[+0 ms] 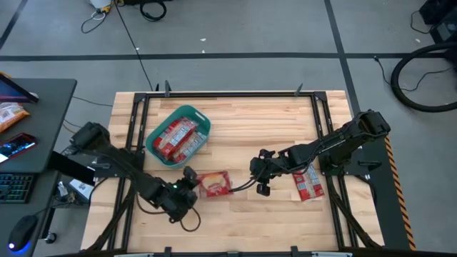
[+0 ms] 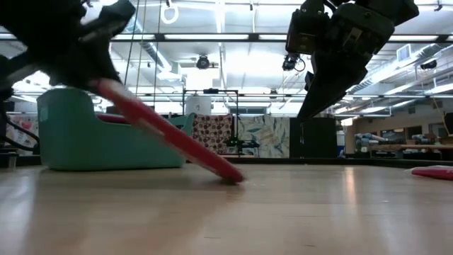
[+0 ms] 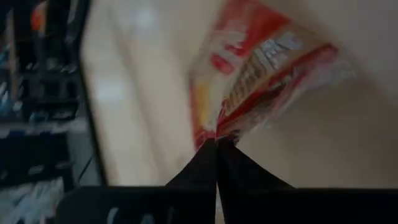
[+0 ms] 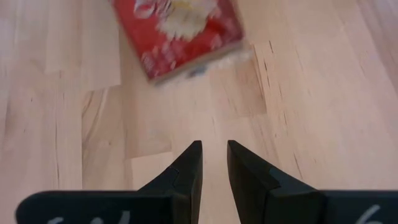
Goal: Sort popcorn bags into baskets
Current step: Put the left red popcorn bag into the green bin, then put the red popcorn bag into the green bin
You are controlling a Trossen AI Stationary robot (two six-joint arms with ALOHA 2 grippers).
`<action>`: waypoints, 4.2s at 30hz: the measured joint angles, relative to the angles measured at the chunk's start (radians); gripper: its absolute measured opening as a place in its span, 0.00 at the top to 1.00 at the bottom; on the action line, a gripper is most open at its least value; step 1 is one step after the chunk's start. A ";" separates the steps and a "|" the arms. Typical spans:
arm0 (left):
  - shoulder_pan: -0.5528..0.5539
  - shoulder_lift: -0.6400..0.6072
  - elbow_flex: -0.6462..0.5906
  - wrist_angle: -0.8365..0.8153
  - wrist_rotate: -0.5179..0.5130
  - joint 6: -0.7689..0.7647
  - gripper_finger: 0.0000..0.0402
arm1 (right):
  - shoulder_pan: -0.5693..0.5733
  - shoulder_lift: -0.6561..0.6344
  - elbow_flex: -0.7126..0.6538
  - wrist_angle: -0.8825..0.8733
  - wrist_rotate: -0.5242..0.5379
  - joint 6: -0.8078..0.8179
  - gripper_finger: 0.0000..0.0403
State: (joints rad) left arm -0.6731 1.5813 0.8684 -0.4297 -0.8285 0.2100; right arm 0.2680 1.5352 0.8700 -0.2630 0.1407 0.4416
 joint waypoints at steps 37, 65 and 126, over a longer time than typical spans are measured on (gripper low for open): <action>0.107 -0.524 0.002 -0.388 -0.429 -0.269 1.00 | 0.000 0.000 0.000 0.002 0.027 -0.007 0.80; 0.369 -0.588 0.003 -0.959 0.067 -0.573 0.98 | -0.001 0.000 0.000 -0.062 -0.033 0.000 0.80; 0.027 -0.309 -0.201 0.126 0.536 -0.433 0.65 | -0.005 0.000 0.079 -0.082 -0.221 -0.127 0.88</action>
State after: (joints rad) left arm -0.6464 1.2719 0.6674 -0.3037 -0.2920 -0.2232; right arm 0.2628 1.5351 0.9485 -0.3455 -0.0807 0.3144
